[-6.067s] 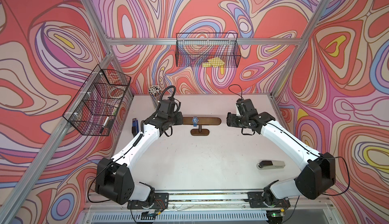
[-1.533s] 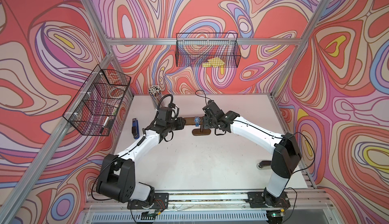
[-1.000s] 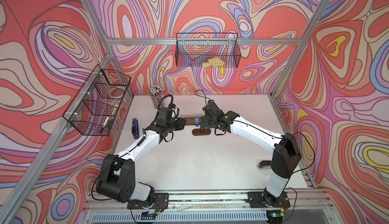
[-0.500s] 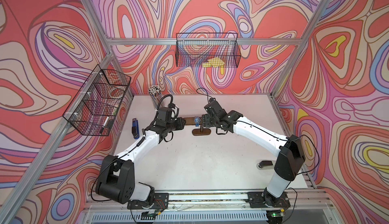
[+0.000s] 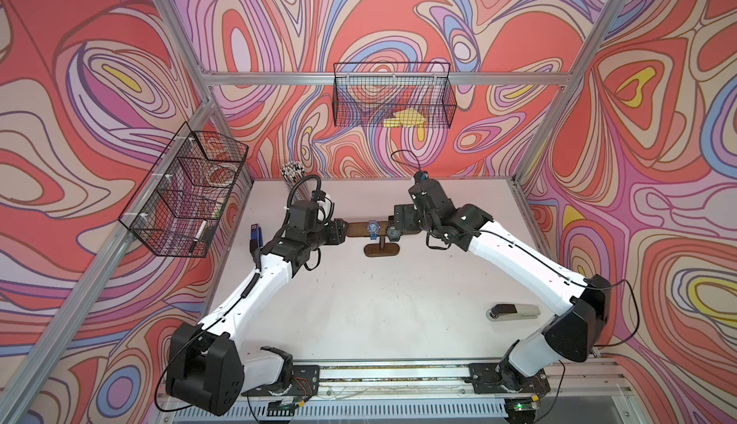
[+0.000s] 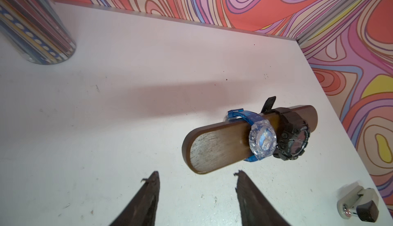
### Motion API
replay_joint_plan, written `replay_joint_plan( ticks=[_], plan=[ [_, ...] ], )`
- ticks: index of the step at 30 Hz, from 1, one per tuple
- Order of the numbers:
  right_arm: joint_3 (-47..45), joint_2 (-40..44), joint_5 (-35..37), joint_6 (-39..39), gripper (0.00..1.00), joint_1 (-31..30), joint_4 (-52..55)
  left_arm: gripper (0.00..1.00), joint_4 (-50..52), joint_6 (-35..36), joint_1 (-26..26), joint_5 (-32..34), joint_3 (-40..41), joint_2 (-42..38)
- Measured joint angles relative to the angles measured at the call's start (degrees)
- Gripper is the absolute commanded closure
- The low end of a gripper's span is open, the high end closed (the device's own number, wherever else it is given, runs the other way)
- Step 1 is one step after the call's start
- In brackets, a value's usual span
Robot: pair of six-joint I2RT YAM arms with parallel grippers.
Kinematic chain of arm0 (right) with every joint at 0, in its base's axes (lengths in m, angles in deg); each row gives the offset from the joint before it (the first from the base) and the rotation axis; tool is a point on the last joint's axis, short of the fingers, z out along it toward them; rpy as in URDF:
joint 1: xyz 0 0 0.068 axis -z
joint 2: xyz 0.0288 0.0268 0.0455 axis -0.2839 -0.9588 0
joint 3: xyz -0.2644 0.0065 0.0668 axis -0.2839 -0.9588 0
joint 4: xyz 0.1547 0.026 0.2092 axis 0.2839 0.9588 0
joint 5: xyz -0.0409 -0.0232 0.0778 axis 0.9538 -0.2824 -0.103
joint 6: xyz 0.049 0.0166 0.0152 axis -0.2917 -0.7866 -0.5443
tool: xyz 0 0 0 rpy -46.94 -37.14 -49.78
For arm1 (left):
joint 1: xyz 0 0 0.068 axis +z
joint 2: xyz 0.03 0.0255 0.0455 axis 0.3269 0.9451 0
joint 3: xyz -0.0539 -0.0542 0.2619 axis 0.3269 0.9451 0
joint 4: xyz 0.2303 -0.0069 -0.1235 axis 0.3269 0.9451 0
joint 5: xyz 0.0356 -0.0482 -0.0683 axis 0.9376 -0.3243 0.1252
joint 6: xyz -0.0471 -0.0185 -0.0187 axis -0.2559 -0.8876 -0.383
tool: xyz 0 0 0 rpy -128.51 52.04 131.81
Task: Place watch on stand
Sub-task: Place the watch on the stand, then reset both arms
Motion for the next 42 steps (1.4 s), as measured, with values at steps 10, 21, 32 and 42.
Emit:
replay_joint_plan(
  ticks=[10,21,32,42],
  plan=[
    [-14.2,14.8,-6.6,2.0,0.02,19.9,-2.8,0.01,8.0,2.3,6.2,5.5,-1.9,-2.5],
    [-39.4,17.7,-5.9,3.1,0.02,26.5,-18.0,0.01,8.2,0.1,13.2,12.2,4.3,-2.3],
    [-50.9,8.2,5.1,9.8,0.02,28.0,-40.1,0.01,-15.3,4.2,13.2,28.5,24.3,-2.0],
    [-65.3,3.6,4.2,18.4,0.01,32.5,-75.4,0.01,-40.3,15.7,13.2,32.2,30.8,8.6]
  ],
)
